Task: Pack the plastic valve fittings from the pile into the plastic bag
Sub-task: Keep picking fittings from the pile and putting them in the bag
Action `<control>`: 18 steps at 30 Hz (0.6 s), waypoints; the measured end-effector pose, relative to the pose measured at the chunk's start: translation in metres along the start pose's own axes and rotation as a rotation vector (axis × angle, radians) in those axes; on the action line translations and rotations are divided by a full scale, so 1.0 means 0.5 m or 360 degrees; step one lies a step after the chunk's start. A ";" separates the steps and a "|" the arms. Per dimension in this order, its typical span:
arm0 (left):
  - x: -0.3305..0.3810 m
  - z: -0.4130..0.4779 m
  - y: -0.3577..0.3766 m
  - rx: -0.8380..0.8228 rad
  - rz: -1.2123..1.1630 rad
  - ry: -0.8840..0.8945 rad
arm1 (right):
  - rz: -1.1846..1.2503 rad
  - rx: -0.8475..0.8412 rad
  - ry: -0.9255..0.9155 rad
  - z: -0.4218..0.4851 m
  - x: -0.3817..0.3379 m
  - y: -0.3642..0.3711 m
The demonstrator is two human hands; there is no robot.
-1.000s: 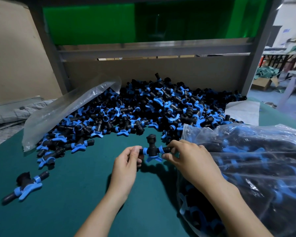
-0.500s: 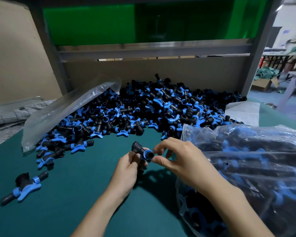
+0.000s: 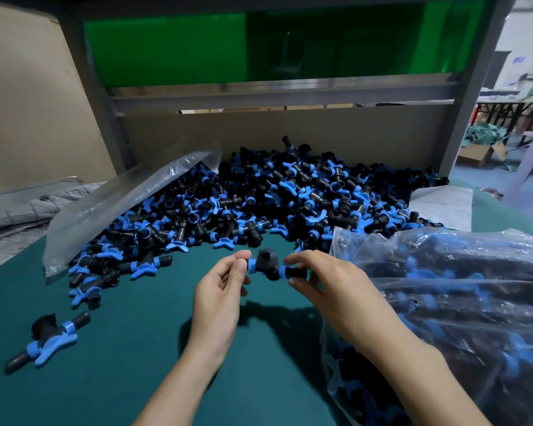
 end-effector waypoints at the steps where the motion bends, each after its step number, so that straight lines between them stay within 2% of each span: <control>1: 0.013 -0.002 0.002 0.0010 -0.0035 0.0049 | 0.0009 0.0006 0.0049 0.003 0.004 0.000; 4: 0.058 -0.018 0.019 -0.0074 -0.0178 0.0200 | -0.0041 -0.0023 0.0170 0.005 0.013 0.000; 8: 0.094 -0.051 0.048 -0.0264 0.0000 0.0486 | -0.0061 -0.0134 0.0161 0.001 0.014 0.002; 18: 0.107 -0.061 0.050 -0.0268 0.0270 0.0747 | 0.0052 -0.0141 0.0100 0.000 0.011 -0.007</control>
Point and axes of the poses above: each hand's wrist, its own z-axis towards the middle knuckle, its own y-axis out of the palm, x = y × z, the point moved 1 cm from there along z, towards the middle knuckle, and after that the axes turned 12 degrees about y, right-handed, at the moved point
